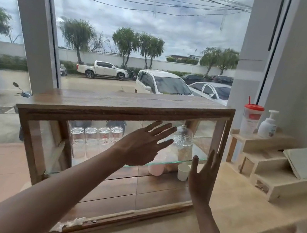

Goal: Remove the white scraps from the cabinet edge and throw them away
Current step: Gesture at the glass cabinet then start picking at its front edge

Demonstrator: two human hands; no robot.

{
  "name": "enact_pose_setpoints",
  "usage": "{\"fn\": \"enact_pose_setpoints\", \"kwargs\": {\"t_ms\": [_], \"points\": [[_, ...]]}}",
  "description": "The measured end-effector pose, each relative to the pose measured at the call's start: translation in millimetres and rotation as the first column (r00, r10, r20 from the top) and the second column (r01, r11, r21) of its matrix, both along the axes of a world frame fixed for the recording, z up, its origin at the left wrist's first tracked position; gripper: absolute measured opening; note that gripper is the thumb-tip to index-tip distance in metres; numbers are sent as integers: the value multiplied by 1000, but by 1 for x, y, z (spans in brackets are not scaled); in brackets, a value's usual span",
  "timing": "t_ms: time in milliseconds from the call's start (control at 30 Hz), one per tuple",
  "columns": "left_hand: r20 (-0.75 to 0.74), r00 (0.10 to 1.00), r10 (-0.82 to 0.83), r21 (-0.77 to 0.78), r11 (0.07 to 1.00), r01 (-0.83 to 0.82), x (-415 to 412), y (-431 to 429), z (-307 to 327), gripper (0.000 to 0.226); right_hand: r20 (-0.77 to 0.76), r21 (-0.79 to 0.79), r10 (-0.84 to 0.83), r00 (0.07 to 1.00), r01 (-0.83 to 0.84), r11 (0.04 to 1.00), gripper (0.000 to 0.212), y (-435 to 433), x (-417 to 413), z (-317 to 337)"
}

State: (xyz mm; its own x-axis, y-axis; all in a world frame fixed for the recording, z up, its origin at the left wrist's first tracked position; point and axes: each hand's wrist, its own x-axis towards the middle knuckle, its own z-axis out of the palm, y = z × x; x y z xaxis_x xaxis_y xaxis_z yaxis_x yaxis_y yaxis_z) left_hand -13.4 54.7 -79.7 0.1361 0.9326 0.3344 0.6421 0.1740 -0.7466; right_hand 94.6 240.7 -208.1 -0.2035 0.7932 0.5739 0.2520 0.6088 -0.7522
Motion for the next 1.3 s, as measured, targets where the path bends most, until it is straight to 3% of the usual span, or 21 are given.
{"fn": "enact_pose_setpoints", "kwargs": {"t_ms": [300, 1300], "points": [[-61, 998, 5, 94, 996, 1, -23, 10, -14, 88, -73, -14, 28, 997, -29, 999, 78, -11, -18, -11], [-80, 987, 136, 20, 991, -135, -38, -76, -10, 81, -47, -5, 148, 988, -149, 989, 80, -80, -52, -24]]}}
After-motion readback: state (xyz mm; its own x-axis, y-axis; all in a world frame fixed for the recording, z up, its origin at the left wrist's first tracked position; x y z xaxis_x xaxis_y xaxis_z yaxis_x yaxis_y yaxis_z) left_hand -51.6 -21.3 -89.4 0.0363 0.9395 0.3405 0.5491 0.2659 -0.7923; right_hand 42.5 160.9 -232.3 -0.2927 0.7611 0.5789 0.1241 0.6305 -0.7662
